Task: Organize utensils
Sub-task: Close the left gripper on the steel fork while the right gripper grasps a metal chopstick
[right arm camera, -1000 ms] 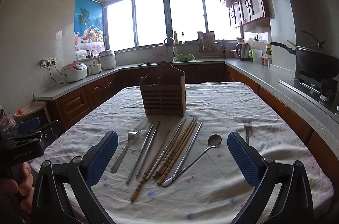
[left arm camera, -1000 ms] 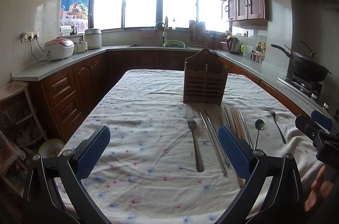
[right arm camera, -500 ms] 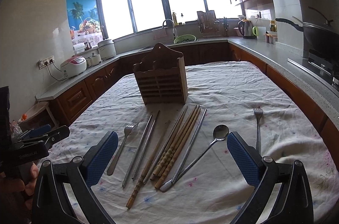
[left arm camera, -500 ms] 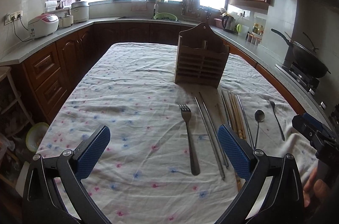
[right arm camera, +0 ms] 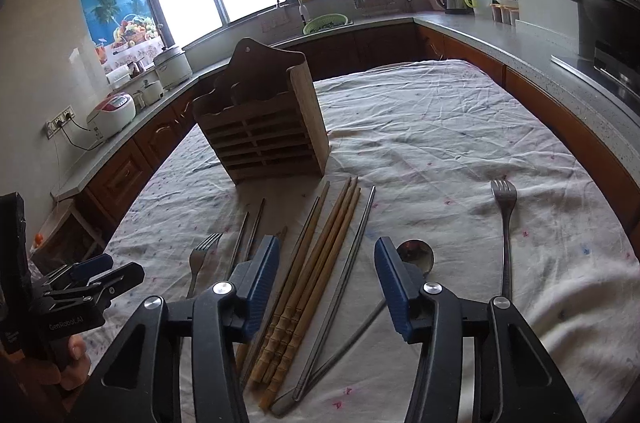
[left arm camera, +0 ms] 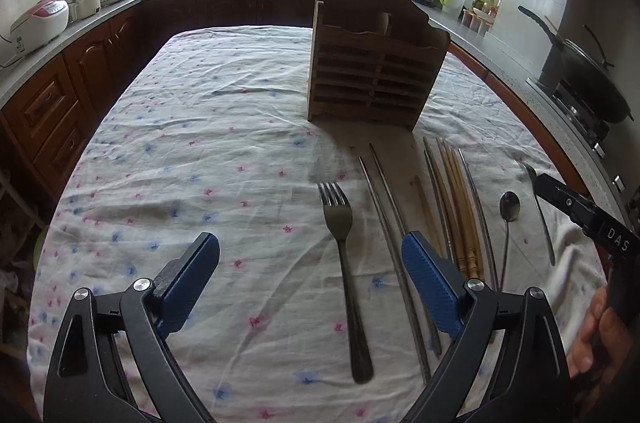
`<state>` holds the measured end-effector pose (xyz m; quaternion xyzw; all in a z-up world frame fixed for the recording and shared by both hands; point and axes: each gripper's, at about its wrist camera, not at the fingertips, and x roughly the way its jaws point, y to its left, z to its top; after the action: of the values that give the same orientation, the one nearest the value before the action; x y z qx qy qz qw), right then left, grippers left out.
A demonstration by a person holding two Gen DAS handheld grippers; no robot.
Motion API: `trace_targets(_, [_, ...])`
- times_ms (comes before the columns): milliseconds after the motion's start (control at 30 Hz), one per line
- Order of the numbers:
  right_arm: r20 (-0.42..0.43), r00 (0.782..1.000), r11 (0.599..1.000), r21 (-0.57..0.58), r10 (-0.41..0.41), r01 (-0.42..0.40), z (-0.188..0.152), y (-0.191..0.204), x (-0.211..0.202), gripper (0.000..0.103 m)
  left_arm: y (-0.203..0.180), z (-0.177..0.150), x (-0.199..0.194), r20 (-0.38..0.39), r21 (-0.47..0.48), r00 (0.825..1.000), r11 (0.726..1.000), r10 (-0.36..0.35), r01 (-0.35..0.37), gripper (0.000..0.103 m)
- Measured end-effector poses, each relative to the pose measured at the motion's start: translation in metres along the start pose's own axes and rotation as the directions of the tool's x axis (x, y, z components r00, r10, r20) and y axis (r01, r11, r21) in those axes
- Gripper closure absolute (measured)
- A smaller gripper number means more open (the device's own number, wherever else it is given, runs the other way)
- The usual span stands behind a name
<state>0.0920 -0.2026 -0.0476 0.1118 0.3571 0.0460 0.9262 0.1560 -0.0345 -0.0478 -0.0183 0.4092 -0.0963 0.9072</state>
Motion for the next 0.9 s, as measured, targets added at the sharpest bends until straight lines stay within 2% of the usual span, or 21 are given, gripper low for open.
trace_targets(100, [-0.034, 0.999, 1.0, 0.012, -0.003, 0.004, 0.009, -0.006, 0.016, 0.062, -0.003, 0.008, 0.018, -0.046, 0.014, 0.999, 1.0, 0.004, -0.003, 0.009])
trace_targets(200, [-0.075, 0.997, 0.999, 0.033, -0.013, 0.016, 0.016, -0.012, 0.036, 0.068, -0.005, 0.016, 0.036, -0.089, 0.021, 0.996, 1.0, -0.002, 0.004, 0.016])
trace_targets(433, [-0.164, 0.985, 0.996, 0.056, -0.053, 0.063, 0.032, -0.027, 0.087, 0.075, -0.012, 0.028, 0.067, -0.148, 0.041, 0.989, 0.999, -0.009, 0.015, 0.022])
trace_targets(600, [-0.234, 0.969, 0.993, 0.067, -0.079, 0.098, 0.036, -0.037, 0.121, 0.08, -0.016, 0.032, 0.088, -0.201, 0.062, 0.98, 0.998, -0.006, 0.019, 0.037])
trace_targets(667, [-0.237, 0.967, 0.993, 0.054, -0.093, 0.108, 0.038, -0.037, 0.126, 0.083, -0.017, 0.032, 0.095, -0.221, 0.071, 0.975, 0.997, 0.002, 0.014, 0.051])
trace_targets(700, [-0.242, 0.965, 0.992, 0.039, -0.104, 0.117, 0.039, -0.036, 0.128, 0.085, -0.019, 0.033, 0.095, -0.209, 0.083, 0.978, 0.997, 0.013, 0.004, 0.051])
trace_targets(800, [-0.24, 0.962, 0.991, 0.007, -0.131, 0.137, 0.042, -0.034, 0.133, 0.092, -0.021, 0.033, 0.097, -0.197, 0.108, 0.98, 0.994, 0.036, -0.014, 0.064])
trace_targets(867, [-0.236, 0.96, 0.989, -0.021, -0.148, 0.147, 0.043, -0.031, 0.134, 0.095, -0.02, 0.035, 0.098, -0.194, 0.098, 0.981, 0.995, 0.023, -0.004, 0.078])
trace_targets(900, [-0.236, 0.961, 0.99, -0.021, -0.144, 0.143, 0.043, -0.03, 0.134, 0.096, -0.017, 0.036, 0.097, -0.196, 0.086, 0.98, 0.996, 0.015, 0.002, 0.078])
